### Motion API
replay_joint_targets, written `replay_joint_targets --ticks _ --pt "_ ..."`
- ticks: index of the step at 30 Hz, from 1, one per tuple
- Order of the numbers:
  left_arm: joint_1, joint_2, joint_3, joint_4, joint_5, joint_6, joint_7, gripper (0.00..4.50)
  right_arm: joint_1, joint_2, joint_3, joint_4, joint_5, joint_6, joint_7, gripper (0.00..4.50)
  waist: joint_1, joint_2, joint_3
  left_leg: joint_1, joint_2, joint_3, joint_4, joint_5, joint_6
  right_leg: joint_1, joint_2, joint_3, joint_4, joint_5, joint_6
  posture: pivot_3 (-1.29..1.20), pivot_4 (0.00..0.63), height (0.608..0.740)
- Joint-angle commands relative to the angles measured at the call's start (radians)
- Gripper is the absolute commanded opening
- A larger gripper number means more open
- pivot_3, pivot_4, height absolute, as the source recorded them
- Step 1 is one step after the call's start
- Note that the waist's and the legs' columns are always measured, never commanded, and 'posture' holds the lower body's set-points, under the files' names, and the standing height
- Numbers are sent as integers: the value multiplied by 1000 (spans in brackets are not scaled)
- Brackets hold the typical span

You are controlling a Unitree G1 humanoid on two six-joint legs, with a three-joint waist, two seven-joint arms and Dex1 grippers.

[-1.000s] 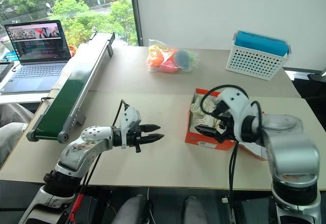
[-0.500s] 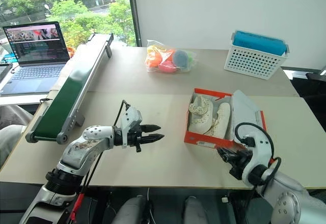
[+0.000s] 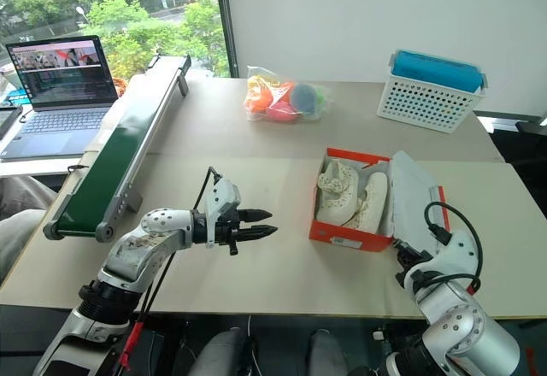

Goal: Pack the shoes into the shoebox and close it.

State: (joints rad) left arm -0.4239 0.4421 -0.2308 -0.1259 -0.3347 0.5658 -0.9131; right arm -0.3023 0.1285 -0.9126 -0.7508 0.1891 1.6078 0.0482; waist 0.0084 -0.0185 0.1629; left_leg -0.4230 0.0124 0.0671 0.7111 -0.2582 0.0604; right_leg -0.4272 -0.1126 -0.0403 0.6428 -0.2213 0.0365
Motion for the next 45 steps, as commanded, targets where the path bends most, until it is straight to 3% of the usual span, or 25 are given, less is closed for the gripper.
replay_joint_targets --ticks 1,9,12,16,23,29,33,38,45 --pt "-16 3 9 -18 -4 -11 -4 1875 -51 70 -32 -5 -26 7 -33 27 -2 0 0 1 0 0 0 0 0 1 0 0 0 0 0 0 150 705" --pt "-24 1 12 -16 -4 -8 1 1875 -169 109 -141 112 -54 -76 -121 27 -9 1 0 1 0 0 0 0 0 1 0 0 0 0 0 0 150 705" --pt "-32 -3 13 -9 -4 -7 4 1875 -224 130 -235 183 -24 -153 -171 27 -10 1 0 1 0 0 0 0 0 1 0 0 0 0 0 0 150 705" --pt "-36 -3 12 -4 -2 -8 3 1875 -313 153 -376 271 90 -287 -245 27 -13 3 0 1 0 0 -1 0 0 1 0 0 0 0 0 0 150 705" --pt "-47 -7 9 11 1 -11 1 1875 -398 137 -486 361 278 -244 -354 27 -26 5 0 1 1 0 -1 0 0 0 1 1 1 -1 -1 0 150 705" --pt "-48 -7 15 7 -2 -5 8 1875 -357 100 -436 266 285 -16 -363 27 -23 6 0 1 1 0 -1 0 0 0 1 1 1 -1 -1 0 150 705" --pt "-43 -5 14 5 -2 -6 8 1875 -319 77 -421 299 263 6 -345 27 -23 6 0 1 1 0 -1 0 0 0 0 1 1 -1 -1 0 150 705" --pt "-46 -8 16 3 -5 4 15 1875 -362 56 -457 428 264 -72 -336 27 -23 6 0 1 1 0 -2 0 0 0 1 1 1 -1 -1 0 150 705" --pt "-52 -3 21 5 -3 2 19 1875 -418 -3 -477 663 317 -325 -381 27 -30 6 0 2 1 0 -1 0 0 1 1 2 0 -1 -1 0 150 705"
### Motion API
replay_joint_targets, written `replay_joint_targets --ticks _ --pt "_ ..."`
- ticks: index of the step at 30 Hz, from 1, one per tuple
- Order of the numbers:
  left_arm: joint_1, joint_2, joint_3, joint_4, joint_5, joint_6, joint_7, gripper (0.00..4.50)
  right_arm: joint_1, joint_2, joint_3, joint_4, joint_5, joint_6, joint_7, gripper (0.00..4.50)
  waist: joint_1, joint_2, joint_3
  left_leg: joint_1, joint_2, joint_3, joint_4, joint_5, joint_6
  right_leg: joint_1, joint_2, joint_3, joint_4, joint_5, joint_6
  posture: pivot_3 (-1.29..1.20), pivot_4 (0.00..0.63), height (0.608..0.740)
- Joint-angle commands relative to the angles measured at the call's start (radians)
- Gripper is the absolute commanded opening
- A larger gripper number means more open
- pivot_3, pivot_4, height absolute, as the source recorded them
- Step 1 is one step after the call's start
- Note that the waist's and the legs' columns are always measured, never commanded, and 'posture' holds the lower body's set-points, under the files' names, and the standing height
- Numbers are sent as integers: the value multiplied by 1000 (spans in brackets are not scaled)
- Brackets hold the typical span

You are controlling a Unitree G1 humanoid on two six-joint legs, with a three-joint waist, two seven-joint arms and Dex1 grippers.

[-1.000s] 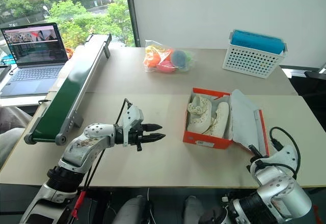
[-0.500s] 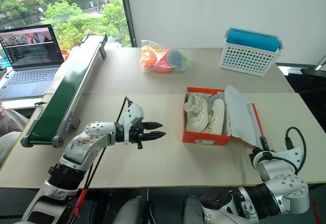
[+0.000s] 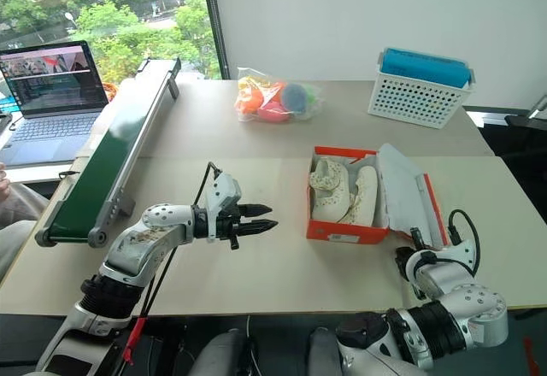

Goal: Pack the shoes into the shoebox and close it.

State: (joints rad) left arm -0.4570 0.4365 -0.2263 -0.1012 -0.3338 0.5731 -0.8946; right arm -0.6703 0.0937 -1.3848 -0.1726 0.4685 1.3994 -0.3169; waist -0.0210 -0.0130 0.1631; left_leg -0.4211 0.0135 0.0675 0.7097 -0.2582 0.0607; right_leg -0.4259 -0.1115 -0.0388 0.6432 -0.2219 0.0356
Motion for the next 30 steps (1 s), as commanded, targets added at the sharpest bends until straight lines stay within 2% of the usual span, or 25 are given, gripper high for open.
replay_joint_targets --ticks 1,9,17,20,23,25,28,30 --pt "-19 4 17 -19 -4 -6 1 1875 -55 15 -9 123 50 -171 -24 27 -3 0 0 0 0 0 0 0 0 0 0 0 0 0 0 0 150 705" --pt "-26 12 20 -19 0 -8 -1 1875 -79 12 63 220 205 -539 1 27 -10 1 1 -1 0 0 -1 0 0 -1 0 0 0 0 0 0 150 705" --pt "-27 22 18 -24 1 -5 -4 1875 -25 41 254 159 371 -766 172 27 -16 4 3 -1 1 0 -1 0 0 -2 0 1 0 0 0 0 150 705" --pt "-24 26 18 -29 0 -1 -3 1875 24 23 386 81 402 -771 246 27 -16 5 3 -1 1 0 -3 0 0 -2 0 1 0 0 0 0 150 705" --pt "-25 30 17 -31 0 1 -1 1875 125 -44 621 -73 372 -696 346 27 -18 6 3 -1 0 1 -4 0 0 -3 0 1 0 0 0 0 150 705" --pt "-25 31 16 -31 0 1 -1 1875 182 -93 729 -133 358 -667 382 27 -18 6 4 -1 0 1 -5 1 -1 -4 0 2 0 0 0 0 150 705" --pt "-26 29 16 -29 2 1 5 1875 253 -222 906 -221 337 -573 437 27 -15 6 4 -1 0 1 -5 1 -1 -4 -1 2 0 0 0 0 150 705" --pt "-24 29 16 -29 2 -1 7 1875 270 -328 1031 -217 258 -540 462 27 -13 5 4 -1 0 1 -5 1 -1 -4 -1 2 0 0 0 0 150 705"
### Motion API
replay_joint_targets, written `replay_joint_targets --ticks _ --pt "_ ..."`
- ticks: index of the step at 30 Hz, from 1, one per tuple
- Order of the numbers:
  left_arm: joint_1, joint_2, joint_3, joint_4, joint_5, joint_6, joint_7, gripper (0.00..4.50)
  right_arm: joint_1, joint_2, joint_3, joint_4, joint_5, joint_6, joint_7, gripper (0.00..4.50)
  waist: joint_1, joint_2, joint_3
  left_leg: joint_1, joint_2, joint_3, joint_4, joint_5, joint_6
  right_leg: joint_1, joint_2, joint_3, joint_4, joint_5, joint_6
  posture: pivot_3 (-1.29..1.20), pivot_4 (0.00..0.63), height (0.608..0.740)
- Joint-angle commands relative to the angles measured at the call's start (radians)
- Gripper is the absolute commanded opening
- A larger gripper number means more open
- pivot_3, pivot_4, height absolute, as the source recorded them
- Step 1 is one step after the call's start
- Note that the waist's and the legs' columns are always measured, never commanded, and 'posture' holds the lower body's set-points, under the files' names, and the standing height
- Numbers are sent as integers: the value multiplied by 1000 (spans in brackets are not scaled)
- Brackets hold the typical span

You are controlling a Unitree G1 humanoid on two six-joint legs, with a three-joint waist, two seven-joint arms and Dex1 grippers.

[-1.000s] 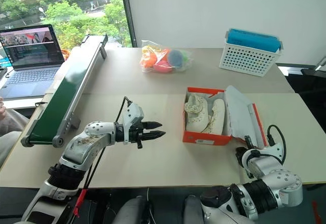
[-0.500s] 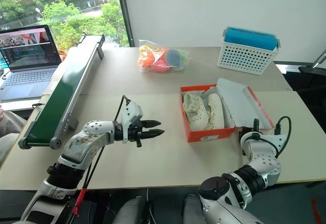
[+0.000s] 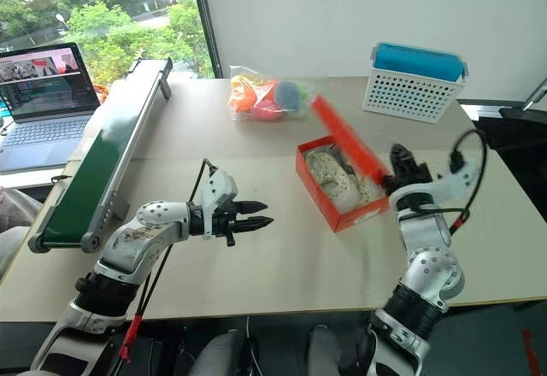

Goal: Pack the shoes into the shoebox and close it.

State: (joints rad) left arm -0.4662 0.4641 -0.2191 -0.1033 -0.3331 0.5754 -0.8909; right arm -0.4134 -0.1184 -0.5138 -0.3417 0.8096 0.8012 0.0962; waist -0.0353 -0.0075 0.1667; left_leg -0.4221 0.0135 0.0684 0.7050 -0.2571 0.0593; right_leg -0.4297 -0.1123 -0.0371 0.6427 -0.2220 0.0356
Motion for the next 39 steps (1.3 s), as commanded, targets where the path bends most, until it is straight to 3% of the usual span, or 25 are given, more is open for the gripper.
replay_joint_targets --ticks 1,9,16,22,28,39 --pt "-14 1 8 -27 2 -4 4 1875 17 -153 203 -42 -114 58 57 27 2 0 0 0 0 0 0 0 0 0 0 0 0 0 0 0 150 705" --pt "-12 -7 6 -25 4 -10 13 1875 -205 -187 314 343 -298 -44 37 27 14 -1 1 0 0 1 0 0 0 -1 0 0 -1 0 0 0 150 705" --pt "13 -7 23 -58 10 -16 37 1875 -247 -203 399 658 -428 4 70 27 25 -2 1 -3 -1 1 0 0 0 -1 -1 -1 -2 0 0 0 150 705" --pt "34 -30 51 -76 22 -21 117 1875 -202 -200 396 608 -426 56 84 27 23 -7 -2 5 0 -1 0 0 1 6 -1 -2 -2 0 0 0 150 705" --pt "50 -104 98 -66 32 -29 248 1875 -172 -196 270 457 -389 -43 49 27 30 -8 -2 4 0 -1 0 0 0 6 -1 -2 -2 0 0 0 150 705" --pt "85 -228 192 -22 78 -64 487 1875 113 -499 214 194 -572 -196 109 27 43 -9 -2 0 0 0 0 0 1 2 -1 -2 -2 0 0 0 150 705"
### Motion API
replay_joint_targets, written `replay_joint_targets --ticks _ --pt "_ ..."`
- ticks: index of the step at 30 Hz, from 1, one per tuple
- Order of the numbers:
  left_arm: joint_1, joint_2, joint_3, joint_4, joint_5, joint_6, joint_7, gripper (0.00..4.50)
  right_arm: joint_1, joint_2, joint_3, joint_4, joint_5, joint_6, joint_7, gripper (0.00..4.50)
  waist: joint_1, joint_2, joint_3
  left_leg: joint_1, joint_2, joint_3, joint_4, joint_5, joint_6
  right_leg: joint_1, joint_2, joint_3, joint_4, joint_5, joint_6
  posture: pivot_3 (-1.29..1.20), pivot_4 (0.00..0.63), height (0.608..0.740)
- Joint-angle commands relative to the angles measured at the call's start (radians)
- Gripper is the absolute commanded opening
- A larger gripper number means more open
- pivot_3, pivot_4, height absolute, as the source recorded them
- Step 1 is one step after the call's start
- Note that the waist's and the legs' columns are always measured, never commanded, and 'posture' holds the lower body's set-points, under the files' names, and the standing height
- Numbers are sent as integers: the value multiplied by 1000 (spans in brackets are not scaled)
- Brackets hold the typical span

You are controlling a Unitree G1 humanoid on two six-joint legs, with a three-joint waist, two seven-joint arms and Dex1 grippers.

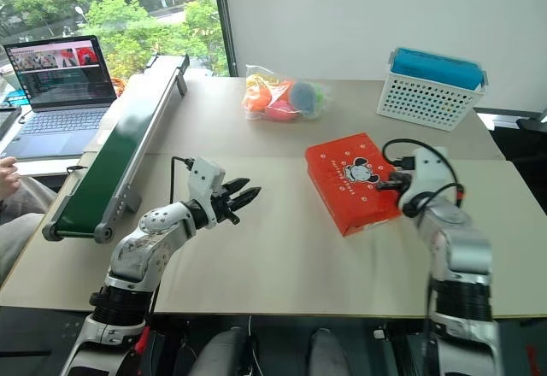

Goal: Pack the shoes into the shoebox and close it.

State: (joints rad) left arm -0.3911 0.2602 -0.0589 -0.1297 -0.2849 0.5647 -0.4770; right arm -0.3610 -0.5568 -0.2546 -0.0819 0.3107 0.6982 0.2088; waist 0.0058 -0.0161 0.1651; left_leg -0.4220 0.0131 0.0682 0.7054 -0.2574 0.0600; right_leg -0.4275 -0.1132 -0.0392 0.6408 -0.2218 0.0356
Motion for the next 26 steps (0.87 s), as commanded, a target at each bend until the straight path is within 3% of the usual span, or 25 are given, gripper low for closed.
replay_joint_targets --ticks 1,5,12,20,24,26 --pt "15 -33 40 13 44 -74 97 1875 83 -74 -57 -64 -91 -116 -9 27 1 0 0 0 0 0 0 0 0 1 0 0 0 0 0 0 150 705" --pt "33 -66 82 34 64 -120 180 1875 140 -97 -85 -34 -145 -192 -21 27 0 -1 0 1 0 0 0 0 -1 0 0 1 0 0 0 0 150 705" --pt "92 -116 198 84 121 -235 376 1875 180 -27 -197 40 -128 -287 -81 27 6 -1 1 0 0 0 0 0 0 1 0 0 0 0 0 0 150 705" --pt "140 -160 233 98 117 -240 432 1875 213 -32 -252 95 -118 -360 -50 27 6 -1 1 0 0 0 1 0 0 2 0 0 0 0 0 0 150 705" --pt "141 -174 227 125 124 -260 432 1875 180 -67 -279 218 -120 -406 -41 27 7 -1 1 1 0 0 1 0 0 2 0 0 0 0 0 0 150 705" --pt "136 -180 230 138 125 -264 439 1875 160 -75 -309 272 -84 -432 -15 452 7 -1 1 0 0 0 1 0 0 2 0 0 0 0 0 0 150 705"
